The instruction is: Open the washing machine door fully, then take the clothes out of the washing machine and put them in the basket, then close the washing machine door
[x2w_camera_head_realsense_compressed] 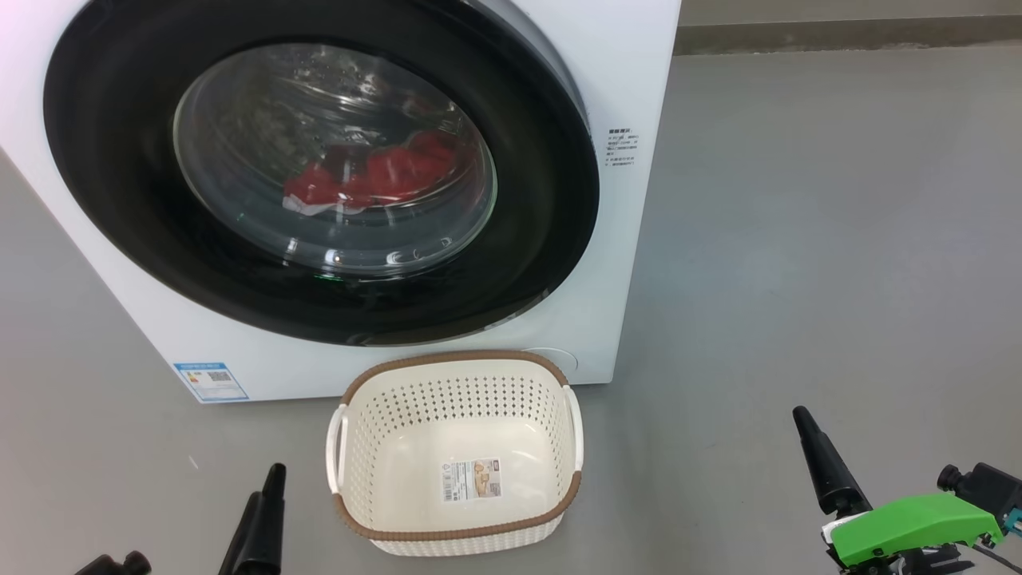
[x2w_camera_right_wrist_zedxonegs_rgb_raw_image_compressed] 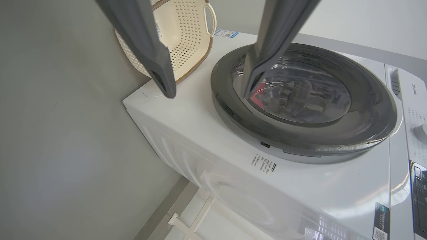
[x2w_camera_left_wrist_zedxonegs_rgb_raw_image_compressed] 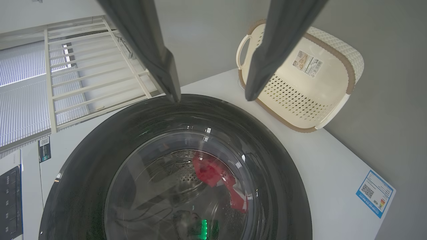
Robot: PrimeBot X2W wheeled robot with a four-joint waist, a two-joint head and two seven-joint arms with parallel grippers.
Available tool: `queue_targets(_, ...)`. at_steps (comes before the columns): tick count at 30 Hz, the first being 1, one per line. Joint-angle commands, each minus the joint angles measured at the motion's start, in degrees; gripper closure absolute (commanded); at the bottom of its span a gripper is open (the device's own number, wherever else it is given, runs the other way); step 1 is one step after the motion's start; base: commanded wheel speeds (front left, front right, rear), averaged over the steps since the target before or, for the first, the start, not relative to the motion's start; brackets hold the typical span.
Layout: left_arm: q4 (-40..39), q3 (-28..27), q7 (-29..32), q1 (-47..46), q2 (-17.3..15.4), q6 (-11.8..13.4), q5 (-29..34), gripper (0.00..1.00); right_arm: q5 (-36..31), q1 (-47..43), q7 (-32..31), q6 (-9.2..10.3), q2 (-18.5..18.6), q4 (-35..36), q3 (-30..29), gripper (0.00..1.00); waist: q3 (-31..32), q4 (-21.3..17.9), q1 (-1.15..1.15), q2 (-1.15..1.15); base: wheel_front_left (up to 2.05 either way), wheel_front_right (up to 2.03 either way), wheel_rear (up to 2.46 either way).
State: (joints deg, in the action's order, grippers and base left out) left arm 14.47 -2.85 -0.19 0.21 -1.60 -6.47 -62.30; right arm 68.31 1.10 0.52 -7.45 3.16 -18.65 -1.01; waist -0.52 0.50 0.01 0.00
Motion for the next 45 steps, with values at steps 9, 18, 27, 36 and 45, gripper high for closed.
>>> queue_targets(9, -2.7, 0.2, -2.1, -0.4, -1.3, 1.3, 7.8, 0.00, -6.7, 1.5, 1.9, -0.02, 1.1, 1.8, 1.6, 0.00, -0.1, 0.1, -0.01, 0.00, 0.00, 0.00, 0.00)
queue_targets(18, -3.6, 0.8, -3.6, 0.0, -1.6, 2.0, 14.1, 0.00, -12.0, 1.3, 3.4, -0.02, 1.2, 2.0, 2.3, 0.00, -0.2, 0.2, -0.01, 0.00, 0.00, 0.00, 0.00)
queue_targets(27, -4.3, 1.2, -5.1, 0.6, -2.0, 2.4, 20.2, 0.00, -17.3, 1.1, 4.9, -0.02, 1.5, 2.3, 3.0, 0.00, -0.3, 0.3, -0.01, 0.00, 0.00, 0.00, 0.00)
queue_targets(36, -5.3, 1.5, -6.6, 0.9, -2.1, 2.8, 26.5, 0.00, -22.5, 0.9, 6.4, -0.03, 1.7, 2.6, 3.7, 0.00, -0.5, 0.5, -0.01, 0.00, 0.00, 0.00, 0.00)
queue_targets(45, -6.1, 1.5, -8.2, 1.4, -2.1, 3.1, 32.6, 0.00, -27.7, 0.6, 7.9, -0.03, 2.0, 2.9, 4.2, 0.00, -0.6, 0.5, -0.01, 0.00, 0.00, 0.00, 0.00)
